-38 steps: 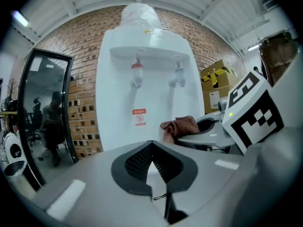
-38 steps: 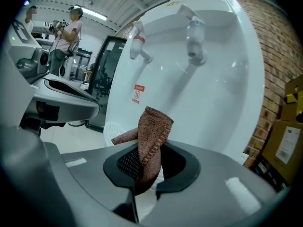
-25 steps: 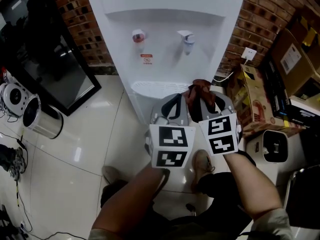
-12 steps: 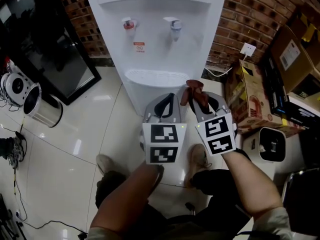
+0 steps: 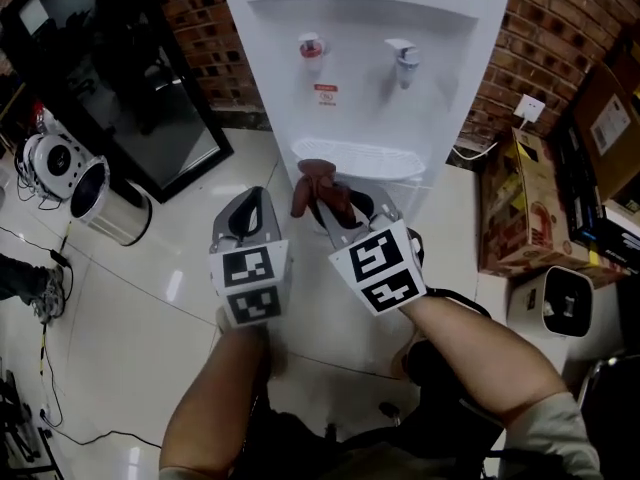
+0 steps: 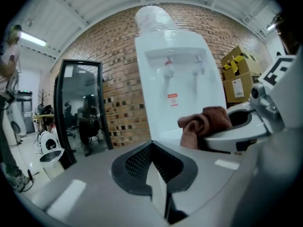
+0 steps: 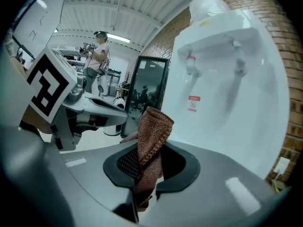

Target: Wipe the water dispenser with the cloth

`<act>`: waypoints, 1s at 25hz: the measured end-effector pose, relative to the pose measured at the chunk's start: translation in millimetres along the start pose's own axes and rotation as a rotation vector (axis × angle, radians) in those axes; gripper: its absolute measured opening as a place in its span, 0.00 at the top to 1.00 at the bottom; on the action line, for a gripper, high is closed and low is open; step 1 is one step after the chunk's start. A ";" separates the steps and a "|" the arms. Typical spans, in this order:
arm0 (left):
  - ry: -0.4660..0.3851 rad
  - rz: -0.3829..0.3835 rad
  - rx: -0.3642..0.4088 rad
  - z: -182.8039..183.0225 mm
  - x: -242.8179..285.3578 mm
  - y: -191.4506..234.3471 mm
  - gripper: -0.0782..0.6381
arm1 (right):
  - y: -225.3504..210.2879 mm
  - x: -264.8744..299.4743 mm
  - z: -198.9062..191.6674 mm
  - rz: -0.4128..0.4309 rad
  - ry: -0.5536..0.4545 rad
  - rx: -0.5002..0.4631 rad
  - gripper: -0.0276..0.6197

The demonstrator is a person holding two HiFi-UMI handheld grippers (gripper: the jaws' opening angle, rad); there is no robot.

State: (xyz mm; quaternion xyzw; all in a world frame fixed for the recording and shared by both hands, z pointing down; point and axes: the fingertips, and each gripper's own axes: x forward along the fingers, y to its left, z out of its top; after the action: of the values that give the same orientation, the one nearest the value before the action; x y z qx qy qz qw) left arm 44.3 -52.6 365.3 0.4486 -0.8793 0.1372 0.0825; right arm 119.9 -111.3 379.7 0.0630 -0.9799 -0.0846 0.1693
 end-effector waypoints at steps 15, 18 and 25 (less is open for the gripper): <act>0.069 0.022 -0.156 -46.7 5.9 52.5 0.89 | 11.3 123.5 -66.0 -0.160 0.119 0.188 0.83; 0.087 0.031 -0.162 -52.1 11.1 51.6 0.89 | -1.9 123.7 -72.4 -0.191 0.122 0.230 0.83; 0.100 -0.012 -0.107 -50.6 30.9 16.9 0.89 | -19.9 98.3 -70.9 -0.208 0.135 0.243 0.83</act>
State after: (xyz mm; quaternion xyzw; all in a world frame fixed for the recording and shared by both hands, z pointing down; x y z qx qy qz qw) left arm 13.6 -50.9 418.7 0.4413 -0.8775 0.1115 0.1509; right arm 54.1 -156.0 473.4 0.1897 -0.9575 0.0217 0.2162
